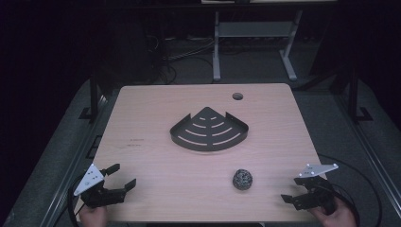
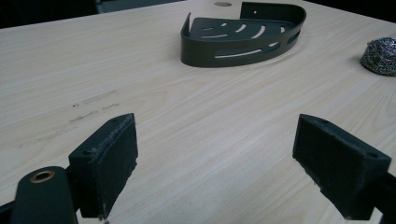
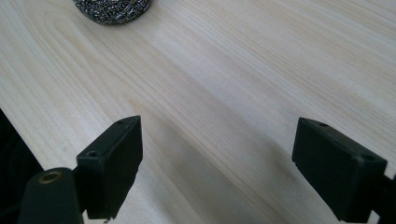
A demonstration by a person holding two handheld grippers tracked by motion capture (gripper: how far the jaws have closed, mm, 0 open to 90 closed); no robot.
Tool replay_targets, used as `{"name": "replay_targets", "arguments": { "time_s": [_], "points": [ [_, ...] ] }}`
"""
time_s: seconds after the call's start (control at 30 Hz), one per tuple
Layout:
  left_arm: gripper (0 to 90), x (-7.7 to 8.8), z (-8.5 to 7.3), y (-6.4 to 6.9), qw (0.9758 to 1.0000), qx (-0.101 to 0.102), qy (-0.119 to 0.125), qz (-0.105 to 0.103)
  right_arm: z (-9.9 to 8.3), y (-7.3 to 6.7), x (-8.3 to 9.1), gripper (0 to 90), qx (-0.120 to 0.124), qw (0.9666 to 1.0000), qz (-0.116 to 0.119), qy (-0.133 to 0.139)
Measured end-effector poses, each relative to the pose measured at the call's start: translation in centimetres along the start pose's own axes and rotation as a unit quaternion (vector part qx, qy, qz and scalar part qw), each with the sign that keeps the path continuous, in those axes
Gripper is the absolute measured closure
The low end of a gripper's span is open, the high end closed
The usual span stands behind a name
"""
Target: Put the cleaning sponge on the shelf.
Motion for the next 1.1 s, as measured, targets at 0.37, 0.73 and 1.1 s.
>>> {"name": "replay_targets", "arguments": {
  "time_s": [0.37, 0.73, 1.1],
  "points": [
    [13.3, -0.2, 0.0, 0.2, 1.0, -0.002, 0.0, -0.005, 0.3, -0.6, -0.3, 15.7, 0.009, 0.9999, 0.002, -0.003],
    [13.3, -0.2, -0.1, 0.2, 1.0, 0.002, 0.0, -0.008, 1.2, -1.8, -1.3, 15.7, 0.034, 0.9993, 0.01, -0.016],
    [13.3, -0.1, -0.1, 0.2, 0.9999, 0.003, -0.001, -0.01, 1.6, -2.9, -1.9, 15.5, 0.052, 0.9981, 0.017, -0.029]
  ]
}}
Point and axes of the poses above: each handheld gripper's, and its own axes: x roughly backward along the jaws, z roughly out of its top, y roughly to its right, the point moved 7 cm from there along -x, roughly forward along the jaws, and after that the axes turned 5 degrees about z, right-handed, at the moved point
